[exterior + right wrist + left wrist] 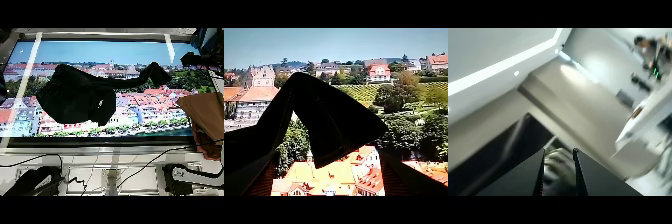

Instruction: Fold the clothes and pants, and hang the long-sleeved shirts on hangers.

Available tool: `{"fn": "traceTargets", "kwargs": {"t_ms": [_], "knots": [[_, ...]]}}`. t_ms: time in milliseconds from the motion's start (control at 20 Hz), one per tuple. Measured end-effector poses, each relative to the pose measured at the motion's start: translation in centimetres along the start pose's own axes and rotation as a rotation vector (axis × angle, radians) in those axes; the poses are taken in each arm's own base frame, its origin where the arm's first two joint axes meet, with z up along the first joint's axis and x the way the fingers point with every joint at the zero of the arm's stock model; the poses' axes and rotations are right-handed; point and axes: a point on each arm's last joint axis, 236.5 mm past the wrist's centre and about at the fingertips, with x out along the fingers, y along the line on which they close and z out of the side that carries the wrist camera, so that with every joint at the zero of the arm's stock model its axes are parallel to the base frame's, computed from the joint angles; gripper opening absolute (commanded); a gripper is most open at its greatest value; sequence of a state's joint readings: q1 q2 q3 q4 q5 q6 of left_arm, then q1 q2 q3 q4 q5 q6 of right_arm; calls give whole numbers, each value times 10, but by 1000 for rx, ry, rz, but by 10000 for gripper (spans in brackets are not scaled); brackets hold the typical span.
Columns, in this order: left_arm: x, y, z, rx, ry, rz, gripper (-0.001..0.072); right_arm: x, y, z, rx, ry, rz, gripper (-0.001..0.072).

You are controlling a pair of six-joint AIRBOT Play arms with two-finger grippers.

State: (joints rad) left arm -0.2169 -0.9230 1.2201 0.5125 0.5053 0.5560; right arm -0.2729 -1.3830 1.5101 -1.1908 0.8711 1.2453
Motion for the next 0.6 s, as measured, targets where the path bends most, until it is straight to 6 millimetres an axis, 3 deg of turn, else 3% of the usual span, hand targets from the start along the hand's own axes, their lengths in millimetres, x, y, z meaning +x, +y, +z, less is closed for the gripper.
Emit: {"fn": "traceTargets", "kwargs": {"t_ms": [100,200,350,500,550,600], "knots": [[1,0,11,-245,-57,-9,251,0,0,0,0,0,0,692],[3,-13,15,-497,-83,-93,251,0,0,0,0,0,0,692],[1,-67,-1,-723,5,-349,251,0,0,0,0,0,0,692],[-21,-131,-59,-838,269,-629,253,0,0,0,0,0,0,692],[-34,-147,-88,-870,394,-705,255,0,0,0,0,0,0,692],[-46,-157,-117,-897,509,-748,302,0,0,0,0,0,0,692]]}}
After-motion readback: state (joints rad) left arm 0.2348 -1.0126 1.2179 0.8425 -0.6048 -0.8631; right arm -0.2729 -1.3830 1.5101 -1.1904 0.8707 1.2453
